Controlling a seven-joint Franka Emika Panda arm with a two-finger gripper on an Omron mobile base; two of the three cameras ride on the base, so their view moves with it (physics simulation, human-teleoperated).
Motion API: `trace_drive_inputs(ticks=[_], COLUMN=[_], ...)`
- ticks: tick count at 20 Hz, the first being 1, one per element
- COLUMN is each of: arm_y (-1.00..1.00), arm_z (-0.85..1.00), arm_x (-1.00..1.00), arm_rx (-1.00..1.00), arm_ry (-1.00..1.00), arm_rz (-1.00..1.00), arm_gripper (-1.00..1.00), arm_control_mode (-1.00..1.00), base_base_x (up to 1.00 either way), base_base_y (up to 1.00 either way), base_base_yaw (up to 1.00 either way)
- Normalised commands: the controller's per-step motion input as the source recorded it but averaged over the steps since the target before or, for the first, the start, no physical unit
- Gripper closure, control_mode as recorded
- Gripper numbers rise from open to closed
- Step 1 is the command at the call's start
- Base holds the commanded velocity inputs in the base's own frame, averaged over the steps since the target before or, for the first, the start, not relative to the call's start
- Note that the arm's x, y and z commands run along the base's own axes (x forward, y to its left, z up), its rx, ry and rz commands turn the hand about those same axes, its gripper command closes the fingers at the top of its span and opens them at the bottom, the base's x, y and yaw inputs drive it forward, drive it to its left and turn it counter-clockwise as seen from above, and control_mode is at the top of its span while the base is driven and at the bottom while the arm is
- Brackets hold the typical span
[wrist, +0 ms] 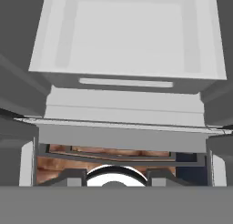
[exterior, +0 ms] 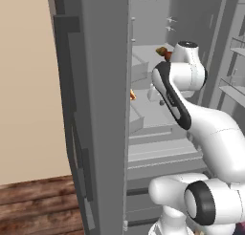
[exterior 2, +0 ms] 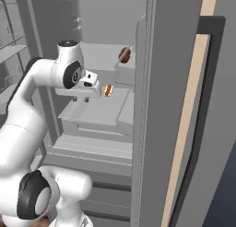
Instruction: Pick the pear and apple from the fridge and place them on the plate next to the blender to make a fruit smoothie.
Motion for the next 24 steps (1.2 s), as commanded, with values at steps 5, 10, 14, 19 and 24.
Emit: trace_drive_inputs(ticks=[5,10,14,19,24], arm_y=[0.00,0.00,-0.11,-0.39,-0.56], arm_z=[0.05,0.55,0.89,0.64,0.42], arm_x=[-0.14,-0.04,0.00,0.48,0.80], arm_rx=[0.00,-0.07,-0.05,0.00,0.01], arm_ry=[-0.10,-0.46,-0.45,-0.16,-0.09], arm_rz=[0.00,-0.08,-0.16,-0.20,-0.21], arm_gripper=[-1.00,-1.00,-1.00,-1.00,-1.00], arm_control_mode=[-1.00,-1.00,-1.00,-1.00,-1.00], base_base_x=[0.00,0.00,0.00,0.00,0.00], base_base_y=[0.00,0.00,0.00,0.00,0.00], base_base_yaw=[0.00,0.00,0.00,0.00,0.00])
